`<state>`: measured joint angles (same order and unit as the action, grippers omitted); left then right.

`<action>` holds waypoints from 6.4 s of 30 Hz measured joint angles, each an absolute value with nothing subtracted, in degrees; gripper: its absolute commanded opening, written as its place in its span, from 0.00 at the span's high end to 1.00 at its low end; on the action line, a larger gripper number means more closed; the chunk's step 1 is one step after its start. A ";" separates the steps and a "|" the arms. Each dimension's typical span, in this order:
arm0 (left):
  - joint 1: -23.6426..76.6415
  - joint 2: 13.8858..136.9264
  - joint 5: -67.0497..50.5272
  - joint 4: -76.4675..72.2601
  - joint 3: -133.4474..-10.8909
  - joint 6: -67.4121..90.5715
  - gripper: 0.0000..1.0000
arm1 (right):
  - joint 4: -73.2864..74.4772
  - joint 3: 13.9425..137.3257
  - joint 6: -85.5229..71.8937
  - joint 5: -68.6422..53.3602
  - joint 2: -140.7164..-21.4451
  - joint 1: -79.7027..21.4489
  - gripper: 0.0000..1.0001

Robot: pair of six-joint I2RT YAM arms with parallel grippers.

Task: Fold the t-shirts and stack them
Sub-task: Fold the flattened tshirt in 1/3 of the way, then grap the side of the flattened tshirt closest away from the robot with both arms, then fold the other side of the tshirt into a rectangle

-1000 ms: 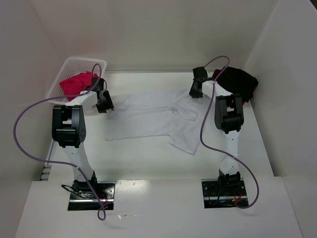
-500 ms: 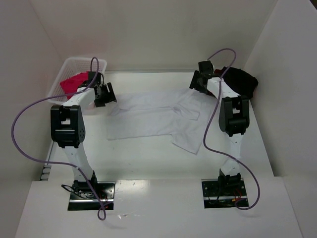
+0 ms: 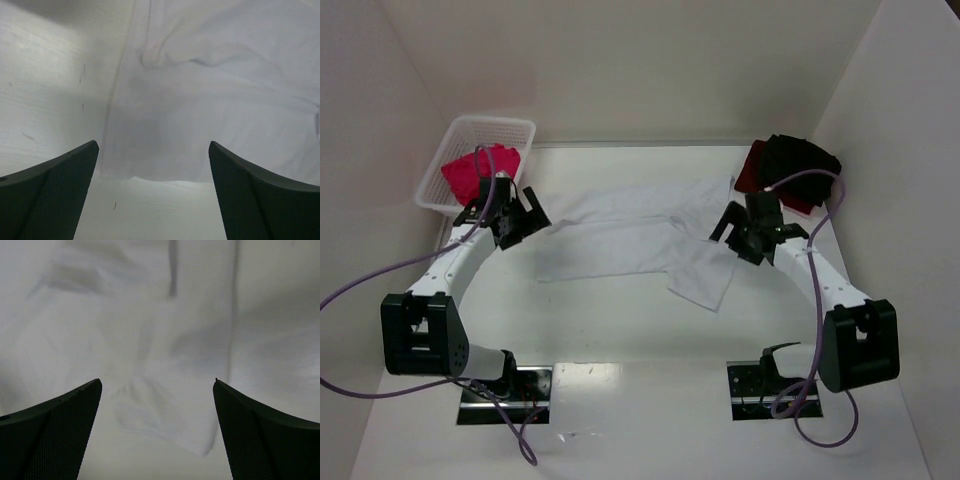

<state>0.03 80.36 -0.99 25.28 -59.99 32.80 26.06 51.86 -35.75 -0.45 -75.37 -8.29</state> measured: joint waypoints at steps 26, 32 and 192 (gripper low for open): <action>0.03 80.42 3.36 25.15 -48.38 46.87 0.06 | 37.10 32.64 -62.43 2.35 -69.38 -27.14 0.16; -1.26 82.50 3.25 25.30 -48.40 46.74 0.07 | 37.10 32.71 -64.49 2.85 -69.63 -27.14 0.26; 7.94 115.26 -22.02 19.22 -86.19 15.64 0.01 | 21.19 119.22 -30.59 1.67 -135.33 -16.10 0.31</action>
<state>7.94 115.26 -22.02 19.22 -86.19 15.64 21.19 119.22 -30.59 1.67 -135.33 -16.10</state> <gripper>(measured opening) 0.966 0.606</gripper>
